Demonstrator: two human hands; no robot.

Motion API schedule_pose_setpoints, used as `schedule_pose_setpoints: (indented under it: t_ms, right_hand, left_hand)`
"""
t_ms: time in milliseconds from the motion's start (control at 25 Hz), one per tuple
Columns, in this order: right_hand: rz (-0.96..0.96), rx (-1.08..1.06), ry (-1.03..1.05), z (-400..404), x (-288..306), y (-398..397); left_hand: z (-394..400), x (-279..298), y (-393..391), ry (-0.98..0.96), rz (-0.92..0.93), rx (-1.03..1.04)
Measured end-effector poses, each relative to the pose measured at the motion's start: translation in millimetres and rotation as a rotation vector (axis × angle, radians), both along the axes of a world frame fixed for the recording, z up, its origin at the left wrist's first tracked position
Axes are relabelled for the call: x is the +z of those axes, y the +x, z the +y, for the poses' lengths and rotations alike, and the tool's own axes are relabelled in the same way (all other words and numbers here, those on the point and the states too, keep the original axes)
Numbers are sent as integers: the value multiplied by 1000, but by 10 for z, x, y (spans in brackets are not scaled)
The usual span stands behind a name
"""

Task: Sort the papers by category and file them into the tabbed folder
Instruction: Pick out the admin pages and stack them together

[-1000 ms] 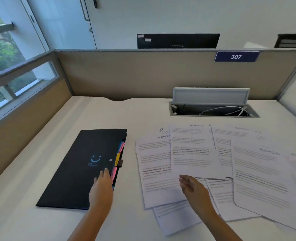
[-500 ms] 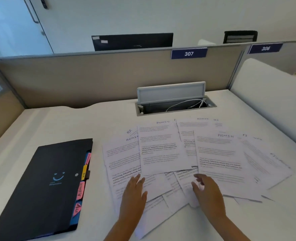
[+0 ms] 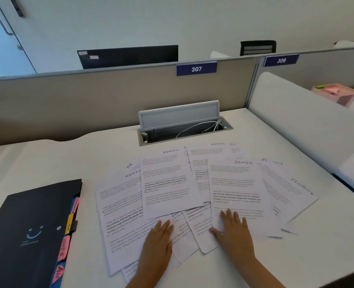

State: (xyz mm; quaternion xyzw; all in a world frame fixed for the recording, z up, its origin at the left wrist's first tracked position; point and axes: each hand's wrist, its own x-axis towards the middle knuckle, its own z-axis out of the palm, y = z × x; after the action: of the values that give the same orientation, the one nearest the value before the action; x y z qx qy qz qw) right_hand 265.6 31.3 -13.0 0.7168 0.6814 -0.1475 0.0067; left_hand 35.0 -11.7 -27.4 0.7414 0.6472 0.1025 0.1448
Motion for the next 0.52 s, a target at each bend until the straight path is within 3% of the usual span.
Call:
schedule_pose_setpoints:
  t_ms: [240, 360, 440, 520]
  right_hand:
    - [127, 3, 32, -113, -149, 14]
    - [346, -83, 178, -151, 54, -39]
    - [600, -187, 192, -181, 214, -131]
    - [795, -221, 184, -241, 384, -218]
  left_hand:
    - [-22, -157, -42, 90, 60, 11]
    - [21, -133, -52, 171, 51, 27]
    - [45, 6, 18, 250, -61, 120]
    - [81, 302, 179, 179, -263, 316]
